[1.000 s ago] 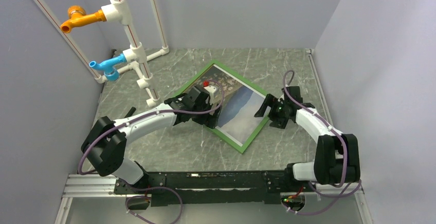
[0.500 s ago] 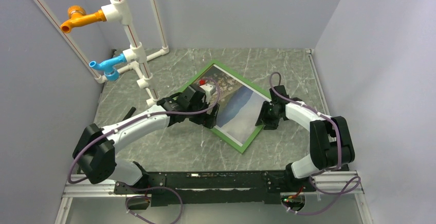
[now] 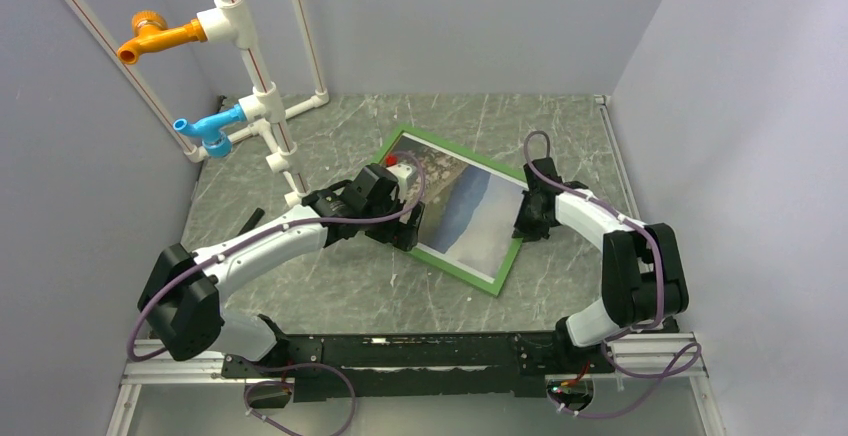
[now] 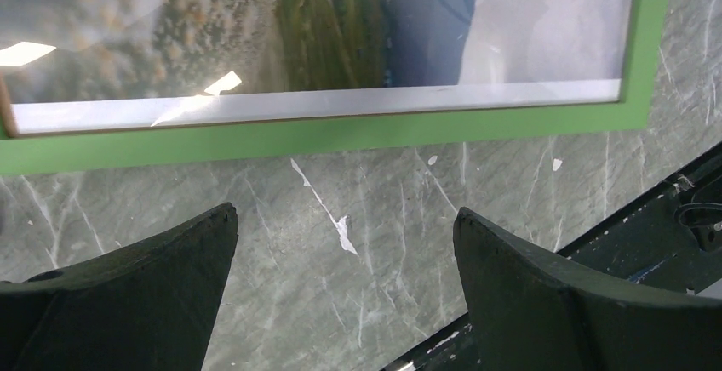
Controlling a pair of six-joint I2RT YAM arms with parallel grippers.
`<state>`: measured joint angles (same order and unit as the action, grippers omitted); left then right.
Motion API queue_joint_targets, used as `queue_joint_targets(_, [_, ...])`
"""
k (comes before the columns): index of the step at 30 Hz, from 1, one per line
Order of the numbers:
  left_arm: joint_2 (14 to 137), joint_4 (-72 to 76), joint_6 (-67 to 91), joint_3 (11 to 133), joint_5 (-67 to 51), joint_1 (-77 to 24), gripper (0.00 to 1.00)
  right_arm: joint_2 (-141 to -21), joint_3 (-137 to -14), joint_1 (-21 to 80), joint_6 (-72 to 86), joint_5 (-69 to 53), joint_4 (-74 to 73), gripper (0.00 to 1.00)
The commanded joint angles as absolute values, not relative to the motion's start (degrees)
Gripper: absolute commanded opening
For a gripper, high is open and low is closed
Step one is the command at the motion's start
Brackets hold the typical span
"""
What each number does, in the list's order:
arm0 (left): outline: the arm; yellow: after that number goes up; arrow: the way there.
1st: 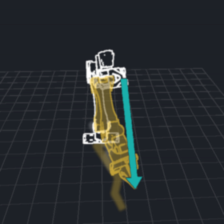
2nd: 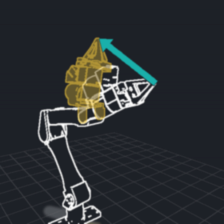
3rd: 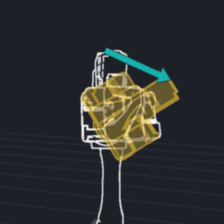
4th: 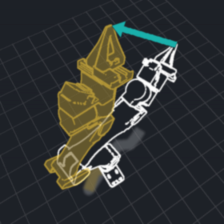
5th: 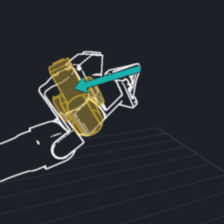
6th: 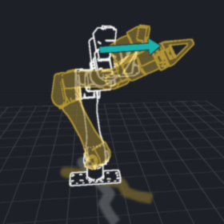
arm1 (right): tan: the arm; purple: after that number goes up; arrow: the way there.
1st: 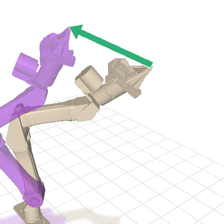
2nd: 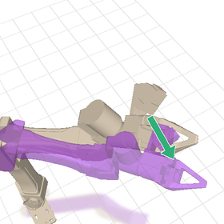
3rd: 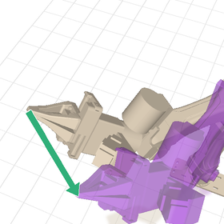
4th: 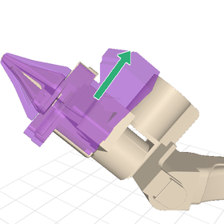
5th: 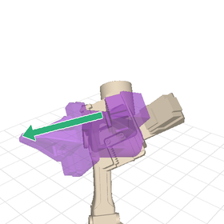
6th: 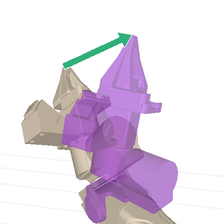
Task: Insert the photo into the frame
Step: Adjust the photo frame at the center of the board.
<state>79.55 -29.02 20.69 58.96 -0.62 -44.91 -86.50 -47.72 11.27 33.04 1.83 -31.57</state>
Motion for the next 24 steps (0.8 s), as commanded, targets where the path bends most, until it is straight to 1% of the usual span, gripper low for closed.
queue_joint_targets(1, [80.16,-29.22,20.14,61.38,0.66,-44.66,0.99,-83.84,-51.18,11.46,22.06,16.06,-34.45,0.00])
queue_joint_targets(5, [81.37,-29.41,20.21,61.46,2.09,-43.72,0.99,-83.09,-51.12,9.80,17.11,19.68,-29.21,0.00])
queue_joint_targets(8, [82.50,-29.10,20.46,60.59,2.52,-42.07,0.99,-84.73,-51.70,8.15,13.55,20.92,-25.18,0.00])
queue_joint_targets(10, [83.18,-28.90,20.68,59.99,2.88,-40.61,0.99,-87.43,-53.79,6.44,13.30,20.20,-25.22,0.01])
queue_joint_targets(13, [84.18,-27.88,21.36,59.10,2.90,-37.71,0.99,-92.46,-58.64,3.75,14.67,17.05,-28.88,0.04])
queue_joint_targets(15, [85.12,-26.58,21.40,59.03,2.26,-36.03,0.99,-94.70,-60.98,2.21,15.46,13.61,-30.04,0.28])
queue_joint_targets(17, [86.49,-26.26,21.20,59.95,2.24,-34.99,0.99,-94.78,-60.87,1.56,16.64,11.21,-30.00,0.59])
queue_joint_targets(18, [87.36,-26.34,21.06,60.78,2.62,-34.60,0.99,-94.21,-60.47,1.50,17.34,10.41,-29.83,0.72])
queue_joint_targets(20, [89.27,-26.55,20.94,62.36,3.73,-33.93,0.99,-92.67,-59.16,1.54,18.24,8.54,-29.18,0.85])
queue_joint_targets(21, [90.32,-26.54,20.88,63.08,3.99,-33.48,0.99,-91.92,-58.62,1.50,18.91,7.93,-29.25,0.89])
queue_joint_targets(24, [93.34,-25.92,20.84,64.94,3.01,-31.84,0.99,-89.42,-55.91,1.49,20.43,4.04,-29.36,0.94])
